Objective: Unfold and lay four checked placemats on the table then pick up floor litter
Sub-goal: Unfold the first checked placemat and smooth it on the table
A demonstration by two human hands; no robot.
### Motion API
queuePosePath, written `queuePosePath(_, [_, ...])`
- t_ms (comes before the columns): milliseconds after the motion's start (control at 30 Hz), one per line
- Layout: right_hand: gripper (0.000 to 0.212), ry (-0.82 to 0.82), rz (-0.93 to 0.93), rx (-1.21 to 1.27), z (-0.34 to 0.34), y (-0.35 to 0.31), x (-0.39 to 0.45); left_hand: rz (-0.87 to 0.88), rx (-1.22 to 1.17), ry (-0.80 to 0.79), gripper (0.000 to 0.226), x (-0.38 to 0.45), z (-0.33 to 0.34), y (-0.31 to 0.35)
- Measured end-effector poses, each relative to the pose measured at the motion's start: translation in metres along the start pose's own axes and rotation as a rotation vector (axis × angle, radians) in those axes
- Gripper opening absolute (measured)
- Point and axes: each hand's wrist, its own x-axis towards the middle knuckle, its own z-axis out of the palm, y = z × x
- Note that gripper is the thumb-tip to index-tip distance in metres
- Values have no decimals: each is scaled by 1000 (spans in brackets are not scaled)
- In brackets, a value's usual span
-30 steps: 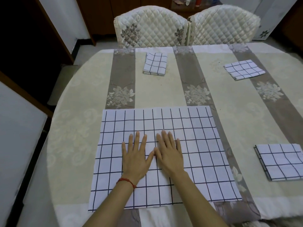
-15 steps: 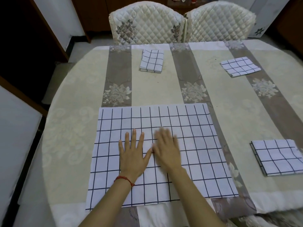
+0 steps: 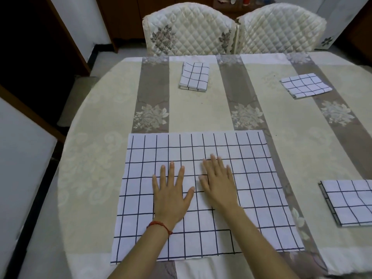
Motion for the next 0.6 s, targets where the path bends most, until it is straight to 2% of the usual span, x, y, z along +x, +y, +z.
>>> queuePosePath(300, [61, 52, 299, -21, -7, 56, -40, 1, -19, -36, 70, -1, -1, -3])
queuePosePath(433, [71, 20, 297, -12, -24, 73, -52, 15, -43, -53, 74, -2, -1, -3])
queuePosePath(600, [46, 261, 439, 65, -84, 136, -68, -35, -169, 15, 84, -2, -10, 5])
